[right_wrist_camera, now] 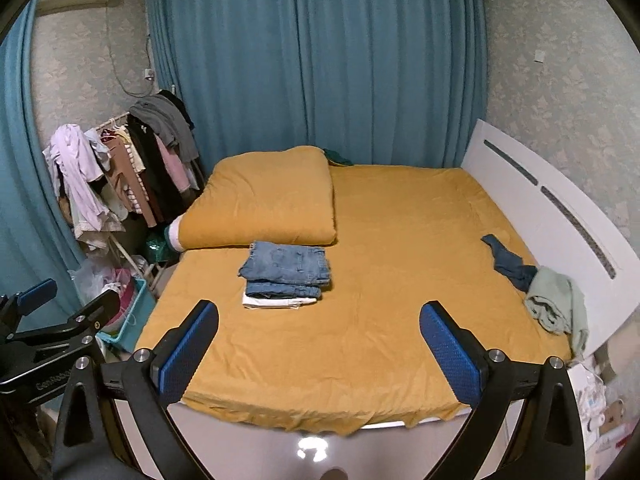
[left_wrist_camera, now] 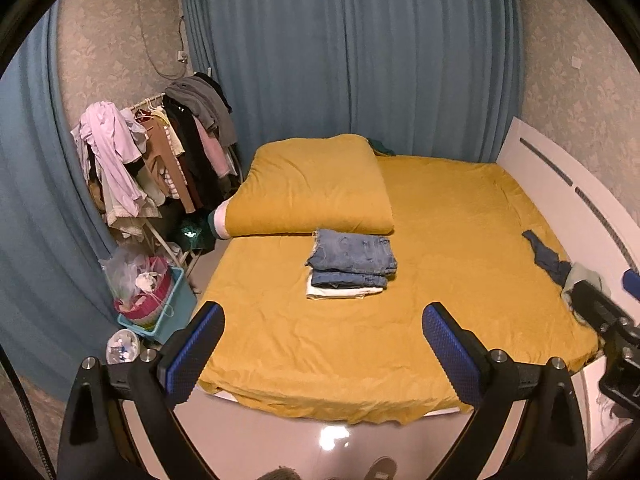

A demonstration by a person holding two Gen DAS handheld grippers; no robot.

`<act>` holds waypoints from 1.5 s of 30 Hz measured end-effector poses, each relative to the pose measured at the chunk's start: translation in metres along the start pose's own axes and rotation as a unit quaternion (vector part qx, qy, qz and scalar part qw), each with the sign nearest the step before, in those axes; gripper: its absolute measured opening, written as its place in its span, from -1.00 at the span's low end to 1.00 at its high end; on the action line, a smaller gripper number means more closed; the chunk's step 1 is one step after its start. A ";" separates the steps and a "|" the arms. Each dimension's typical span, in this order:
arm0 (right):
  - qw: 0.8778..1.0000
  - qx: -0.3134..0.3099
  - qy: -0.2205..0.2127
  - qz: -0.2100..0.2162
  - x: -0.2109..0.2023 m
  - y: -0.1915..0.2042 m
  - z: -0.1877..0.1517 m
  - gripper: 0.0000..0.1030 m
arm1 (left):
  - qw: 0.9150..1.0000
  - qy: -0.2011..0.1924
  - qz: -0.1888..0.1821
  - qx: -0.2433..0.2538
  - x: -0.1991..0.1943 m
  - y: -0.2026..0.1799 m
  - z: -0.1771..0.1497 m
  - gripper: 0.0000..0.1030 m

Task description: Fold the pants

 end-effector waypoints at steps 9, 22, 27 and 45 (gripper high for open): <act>0.999 0.006 -0.012 -0.029 -0.019 0.008 0.017 0.99 | 1.000 -0.018 -0.014 0.013 -0.015 0.007 0.004 0.99; 1.000 0.005 0.004 -0.020 -0.007 -0.022 0.028 0.99 | 1.000 -0.016 -0.005 -0.011 -0.022 -0.004 0.003 0.99; 1.000 0.005 0.003 -0.018 -0.005 -0.034 0.028 0.99 | 1.000 -0.017 0.000 -0.011 -0.025 -0.007 0.003 0.99; 1.000 0.016 0.007 -0.005 0.002 -0.041 0.006 0.99 | 1.000 -0.022 0.006 -0.009 -0.037 -0.010 0.004 0.99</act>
Point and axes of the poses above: each gripper's, at about its wrist camera, not at the fingertips, and x roughly the way its jaws point, y to its left, z to its top, the point moved 3 cm from there along x, roughly the way its jaws point, and after that the axes turned 14 degrees about z, right-handed, at the moved point
